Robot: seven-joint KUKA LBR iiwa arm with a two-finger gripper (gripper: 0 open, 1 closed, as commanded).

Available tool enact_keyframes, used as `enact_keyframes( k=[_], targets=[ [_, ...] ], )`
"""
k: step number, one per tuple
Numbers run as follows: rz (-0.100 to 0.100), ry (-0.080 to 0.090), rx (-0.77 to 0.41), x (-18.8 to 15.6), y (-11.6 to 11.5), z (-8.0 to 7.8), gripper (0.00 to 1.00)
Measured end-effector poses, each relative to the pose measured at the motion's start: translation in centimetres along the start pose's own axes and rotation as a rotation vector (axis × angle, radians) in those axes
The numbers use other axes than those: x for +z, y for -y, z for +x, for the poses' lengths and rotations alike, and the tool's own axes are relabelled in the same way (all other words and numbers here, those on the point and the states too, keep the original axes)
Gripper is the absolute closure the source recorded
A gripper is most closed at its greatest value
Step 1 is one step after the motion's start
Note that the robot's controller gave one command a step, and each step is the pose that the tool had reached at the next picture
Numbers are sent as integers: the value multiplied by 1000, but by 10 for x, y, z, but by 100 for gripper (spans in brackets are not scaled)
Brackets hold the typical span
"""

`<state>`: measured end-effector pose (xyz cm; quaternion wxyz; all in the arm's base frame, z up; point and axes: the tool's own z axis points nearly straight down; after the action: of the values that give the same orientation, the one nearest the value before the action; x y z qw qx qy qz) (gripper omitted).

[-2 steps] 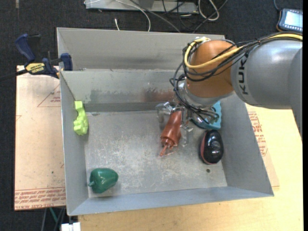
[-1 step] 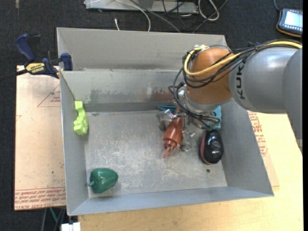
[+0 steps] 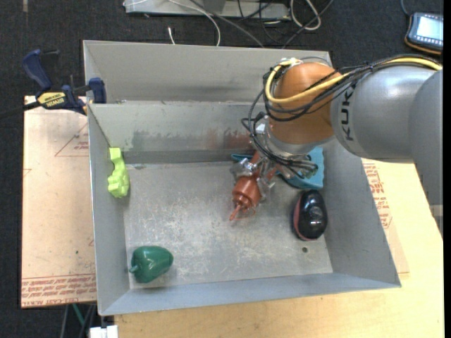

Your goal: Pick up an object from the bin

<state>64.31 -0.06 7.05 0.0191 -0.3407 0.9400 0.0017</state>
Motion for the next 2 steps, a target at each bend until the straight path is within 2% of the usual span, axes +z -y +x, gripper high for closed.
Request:
enact_keyframes(
  k=[1, 2],
  targets=[
    [0, 0, 1, 0, 0, 0, 100],
    [-2, 0, 1, -19, -1, -1, 100]
  ],
)
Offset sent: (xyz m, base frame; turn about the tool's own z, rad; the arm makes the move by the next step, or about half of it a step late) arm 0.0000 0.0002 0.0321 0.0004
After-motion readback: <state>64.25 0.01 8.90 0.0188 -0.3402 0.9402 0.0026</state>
